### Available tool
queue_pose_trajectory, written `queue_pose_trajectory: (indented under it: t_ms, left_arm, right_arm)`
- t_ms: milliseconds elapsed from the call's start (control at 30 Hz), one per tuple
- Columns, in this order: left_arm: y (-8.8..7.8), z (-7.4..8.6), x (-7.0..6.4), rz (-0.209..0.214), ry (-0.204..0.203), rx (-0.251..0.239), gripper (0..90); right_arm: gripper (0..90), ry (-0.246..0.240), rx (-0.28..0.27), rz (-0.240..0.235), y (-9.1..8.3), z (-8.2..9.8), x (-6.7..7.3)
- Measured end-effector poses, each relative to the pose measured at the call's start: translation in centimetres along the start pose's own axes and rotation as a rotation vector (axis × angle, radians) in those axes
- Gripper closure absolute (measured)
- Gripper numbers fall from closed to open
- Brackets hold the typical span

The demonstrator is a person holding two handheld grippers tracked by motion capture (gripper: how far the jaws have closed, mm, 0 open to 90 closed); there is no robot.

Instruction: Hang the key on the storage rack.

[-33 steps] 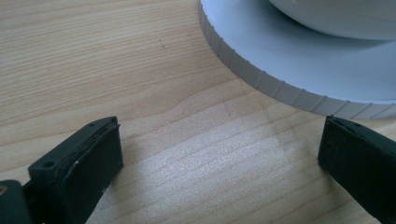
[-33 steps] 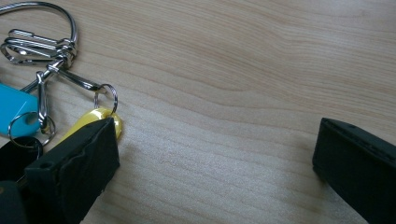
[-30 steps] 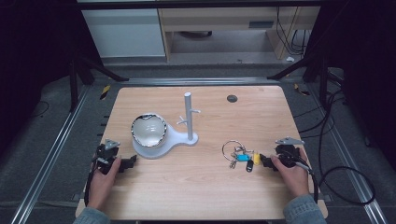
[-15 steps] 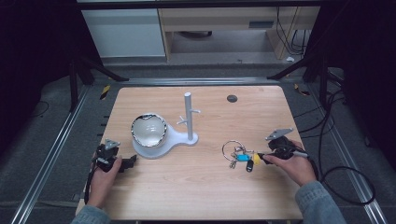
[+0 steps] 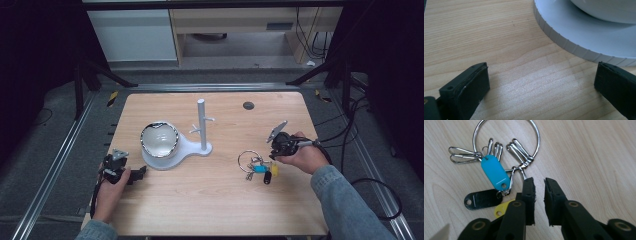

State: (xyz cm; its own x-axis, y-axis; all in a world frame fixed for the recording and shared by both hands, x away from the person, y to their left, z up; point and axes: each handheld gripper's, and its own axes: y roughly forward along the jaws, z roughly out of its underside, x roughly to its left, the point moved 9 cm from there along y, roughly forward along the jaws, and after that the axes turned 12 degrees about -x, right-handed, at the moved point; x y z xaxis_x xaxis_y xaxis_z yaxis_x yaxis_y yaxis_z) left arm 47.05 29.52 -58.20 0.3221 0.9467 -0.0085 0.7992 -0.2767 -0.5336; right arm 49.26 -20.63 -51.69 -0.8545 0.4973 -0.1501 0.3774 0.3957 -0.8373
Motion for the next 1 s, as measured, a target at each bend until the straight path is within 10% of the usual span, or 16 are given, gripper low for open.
queue_pose_trajectory:
  t_ms: [533, 1000]
  left_arm:
    - [0.0, 0.0, 0.0, 0.000, 0.000, 0.000, 0.0]
    - [0.0, 0.0, 0.0, 0.000, 0.001, 0.000, 0.0]
  right_arm:
    - [80.2, -0.114, 0.170, -0.096, 2.7, 0.0, 0.8]
    - [83.4, -0.104, 0.229, -0.142, 3.6, -0.1, 0.8]
